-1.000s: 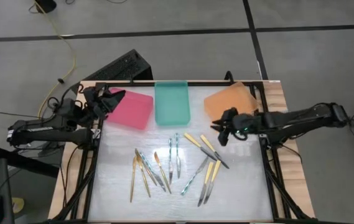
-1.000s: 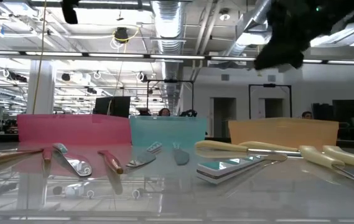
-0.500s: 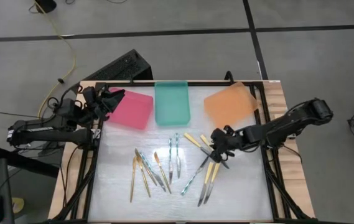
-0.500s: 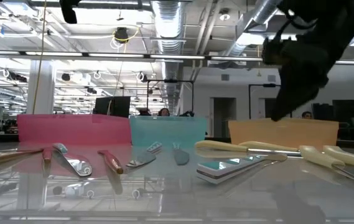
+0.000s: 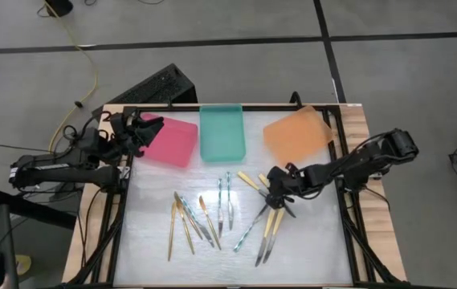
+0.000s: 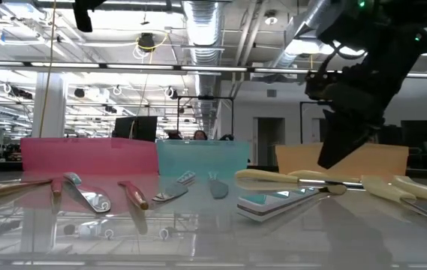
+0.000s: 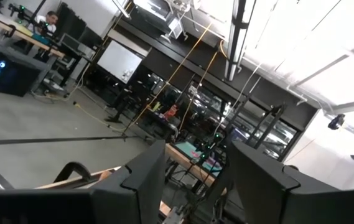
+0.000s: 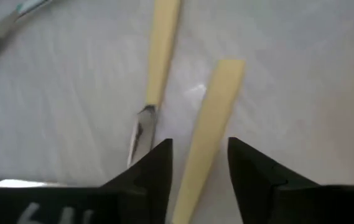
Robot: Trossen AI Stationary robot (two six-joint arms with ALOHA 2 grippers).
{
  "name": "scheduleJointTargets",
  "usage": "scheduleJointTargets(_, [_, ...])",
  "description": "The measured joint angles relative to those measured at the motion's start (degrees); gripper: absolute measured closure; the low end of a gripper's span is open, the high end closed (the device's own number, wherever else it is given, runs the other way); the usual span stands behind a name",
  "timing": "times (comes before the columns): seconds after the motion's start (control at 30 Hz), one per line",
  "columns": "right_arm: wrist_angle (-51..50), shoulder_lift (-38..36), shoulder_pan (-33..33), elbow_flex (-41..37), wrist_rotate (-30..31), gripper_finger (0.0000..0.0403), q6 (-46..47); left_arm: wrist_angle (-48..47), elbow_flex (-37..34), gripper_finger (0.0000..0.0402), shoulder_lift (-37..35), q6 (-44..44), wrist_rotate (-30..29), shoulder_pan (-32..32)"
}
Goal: Sort silverware by color (type)
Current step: Put the yellow knife into the orange bin
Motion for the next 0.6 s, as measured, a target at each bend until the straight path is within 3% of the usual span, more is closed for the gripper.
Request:
scheduleJointTargets(0.23, [0.8, 1.5, -2.2, 0.0, -0.1, 0.0158, 0.0, -1.9, 0.0, 0.0237, 0.0, 0.0, 0.0, 0.0])
scheduleJointTargets(0.6, [3.7, 8.5, -2.7, 0.3, 0.8, 0.0157, 0.8, -2.4, 0.0, 0.0237, 0.0, 0.0, -1.2, 0.0])
